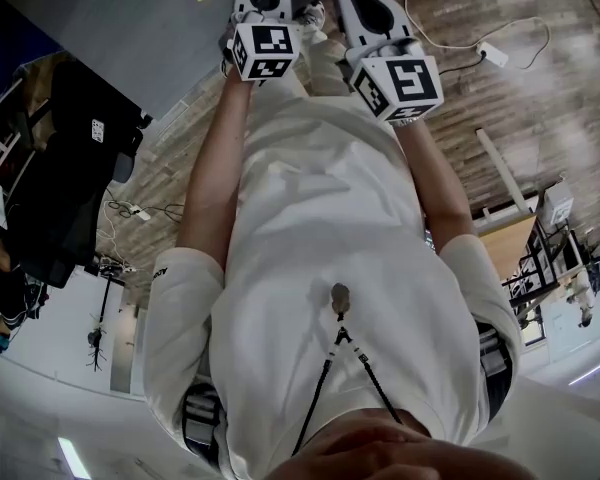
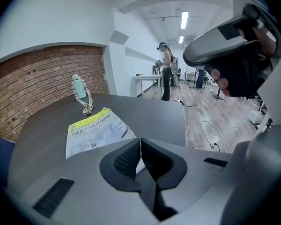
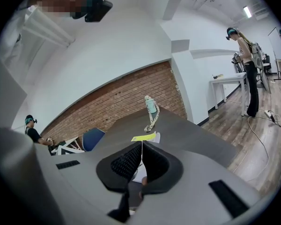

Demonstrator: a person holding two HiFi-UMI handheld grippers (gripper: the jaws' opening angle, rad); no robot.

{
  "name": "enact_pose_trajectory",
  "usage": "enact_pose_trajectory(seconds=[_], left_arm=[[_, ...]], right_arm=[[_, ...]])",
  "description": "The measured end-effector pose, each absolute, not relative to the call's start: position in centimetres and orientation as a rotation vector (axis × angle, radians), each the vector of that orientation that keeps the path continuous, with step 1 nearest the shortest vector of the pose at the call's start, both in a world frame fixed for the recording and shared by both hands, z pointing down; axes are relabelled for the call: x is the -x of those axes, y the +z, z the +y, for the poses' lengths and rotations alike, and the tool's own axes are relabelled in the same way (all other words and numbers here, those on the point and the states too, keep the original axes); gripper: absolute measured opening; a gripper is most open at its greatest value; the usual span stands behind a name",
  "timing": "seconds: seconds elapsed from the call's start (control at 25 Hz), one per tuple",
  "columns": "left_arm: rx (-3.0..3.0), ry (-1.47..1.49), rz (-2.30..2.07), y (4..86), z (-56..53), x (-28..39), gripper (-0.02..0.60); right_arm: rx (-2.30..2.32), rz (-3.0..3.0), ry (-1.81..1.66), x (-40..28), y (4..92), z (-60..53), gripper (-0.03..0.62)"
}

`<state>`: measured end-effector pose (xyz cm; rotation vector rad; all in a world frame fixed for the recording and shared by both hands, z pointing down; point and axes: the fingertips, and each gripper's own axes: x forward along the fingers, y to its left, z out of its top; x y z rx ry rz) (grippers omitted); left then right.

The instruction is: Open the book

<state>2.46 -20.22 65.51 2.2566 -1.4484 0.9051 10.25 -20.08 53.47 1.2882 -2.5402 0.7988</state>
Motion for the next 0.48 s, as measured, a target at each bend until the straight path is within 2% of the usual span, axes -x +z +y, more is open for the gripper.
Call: enact_pose_trajectory(seconds=[0.48], left_arm=[[-2.303, 0.882, -1.46, 63.1, -20.2, 0.3, 0.026]], right_arm=[[-1.33, -2.52, 0.786, -8.1, 52.7, -20.0, 0.037]])
